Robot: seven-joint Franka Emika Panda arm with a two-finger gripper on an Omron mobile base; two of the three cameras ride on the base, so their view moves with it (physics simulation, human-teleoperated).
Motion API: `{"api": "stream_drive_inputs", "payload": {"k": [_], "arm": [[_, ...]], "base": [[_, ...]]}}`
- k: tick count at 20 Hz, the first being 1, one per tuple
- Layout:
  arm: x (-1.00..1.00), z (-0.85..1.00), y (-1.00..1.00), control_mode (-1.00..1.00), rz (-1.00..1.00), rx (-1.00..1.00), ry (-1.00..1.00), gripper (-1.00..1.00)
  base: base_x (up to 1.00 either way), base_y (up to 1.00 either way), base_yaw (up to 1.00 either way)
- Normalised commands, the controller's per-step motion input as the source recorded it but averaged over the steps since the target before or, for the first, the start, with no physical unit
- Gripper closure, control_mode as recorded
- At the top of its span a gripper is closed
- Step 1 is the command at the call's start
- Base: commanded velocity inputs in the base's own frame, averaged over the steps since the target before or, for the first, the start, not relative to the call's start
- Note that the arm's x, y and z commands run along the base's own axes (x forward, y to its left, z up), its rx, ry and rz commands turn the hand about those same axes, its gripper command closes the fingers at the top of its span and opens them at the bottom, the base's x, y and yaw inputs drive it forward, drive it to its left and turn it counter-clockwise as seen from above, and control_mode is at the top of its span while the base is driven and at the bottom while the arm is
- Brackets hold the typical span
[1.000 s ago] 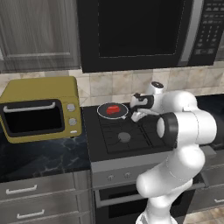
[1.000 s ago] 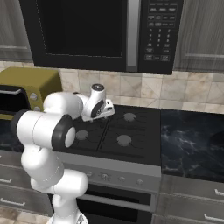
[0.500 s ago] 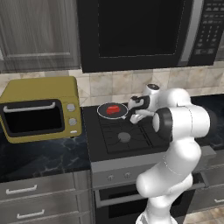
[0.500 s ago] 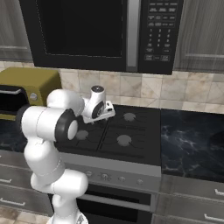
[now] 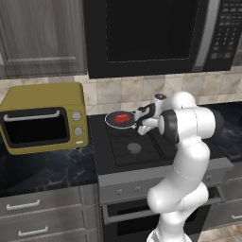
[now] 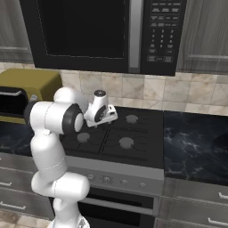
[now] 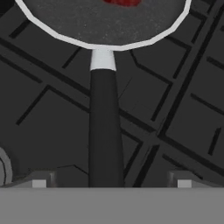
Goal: Pick up the pan with the steak in it and place it on the dining table. Then place the steak on the plate.
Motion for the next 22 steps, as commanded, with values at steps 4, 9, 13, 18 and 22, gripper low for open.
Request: {"api": "stream_drive_inputs", "payload": {"k": [4, 9, 13, 18, 22], "arm": [[0.24, -0.26, 0.00, -1.00, 0.00, 0.00, 0.00, -1.00], [0.20, -0.23, 0.00, -1.00, 0.00, 0.00, 0.00, -1.00], [0.06, -0.06, 0.00, -1.00, 0.00, 0.00, 0.00, 1.00], [0.00, 0.12, 0.00, -1.00, 0.00, 0.00, 0.00, 1.00], [-0.04, 0.50, 0.00, -1.00, 0.01, 0.00, 0.00, 1.00]], "base": [[0.00, 0.00, 0.00], [0.00, 0.00, 0.00], [0.00, 0.00, 0.00], [0.00, 0.00, 0.00], [0.00, 0.00, 0.00]]}}
